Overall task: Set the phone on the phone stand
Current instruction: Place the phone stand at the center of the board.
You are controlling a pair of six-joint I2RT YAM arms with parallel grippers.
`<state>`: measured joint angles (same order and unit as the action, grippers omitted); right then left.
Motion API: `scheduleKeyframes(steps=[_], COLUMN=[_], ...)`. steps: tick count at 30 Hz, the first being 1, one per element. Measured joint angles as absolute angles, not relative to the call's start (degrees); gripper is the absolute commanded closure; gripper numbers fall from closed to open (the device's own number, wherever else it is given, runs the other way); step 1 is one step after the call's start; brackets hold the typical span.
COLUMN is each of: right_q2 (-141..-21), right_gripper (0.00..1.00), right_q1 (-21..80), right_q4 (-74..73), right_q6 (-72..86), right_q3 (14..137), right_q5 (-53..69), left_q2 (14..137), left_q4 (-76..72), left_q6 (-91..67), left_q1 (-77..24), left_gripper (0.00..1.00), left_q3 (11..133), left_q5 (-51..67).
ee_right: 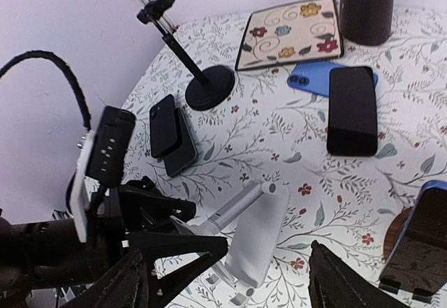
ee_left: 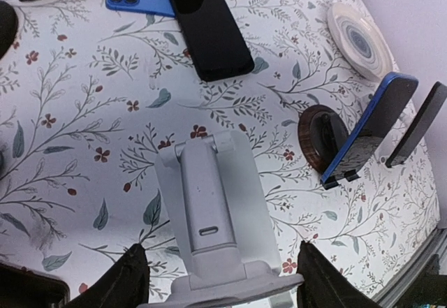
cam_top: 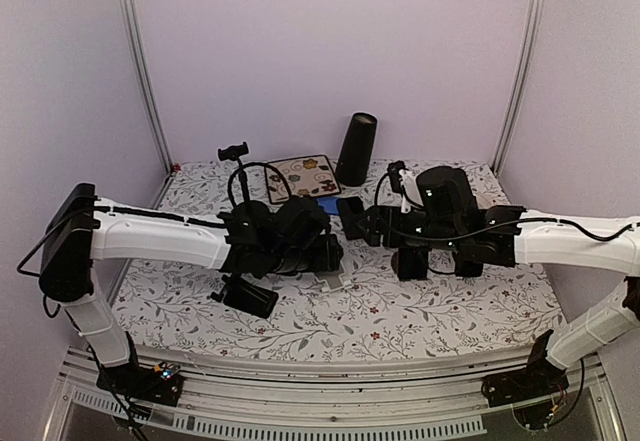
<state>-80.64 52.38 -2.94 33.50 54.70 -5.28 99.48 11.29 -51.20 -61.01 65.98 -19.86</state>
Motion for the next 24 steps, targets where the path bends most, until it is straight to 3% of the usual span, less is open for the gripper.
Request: scheduleKeyframes(steps=[6,14,24], right_q2=[-71.2,-61.1,-57.0], right_gripper=[0.11,0.1,0.09], right_q1=[52.4,52.4,52.4], right_q4=[-6.3,-9.5,-11.9], right_q6=[30.3,26.3,24.3], right_q3=[54.8,54.8,53.6], right_q5=[-11.3,-16.7,-18.7], left_q2=[104.9,112.3,123.6], left_q4=[17.0,25.3,32.1], left_q6=[-50.6,-50.5,-48.6], left_q1=[-62.5,-63.8,-64.8], left_gripper=[0.58,0.57,0.57], left_q3=[73.8,83.9,97.9], left_q5=[-23.5,-27.6,-30.1])
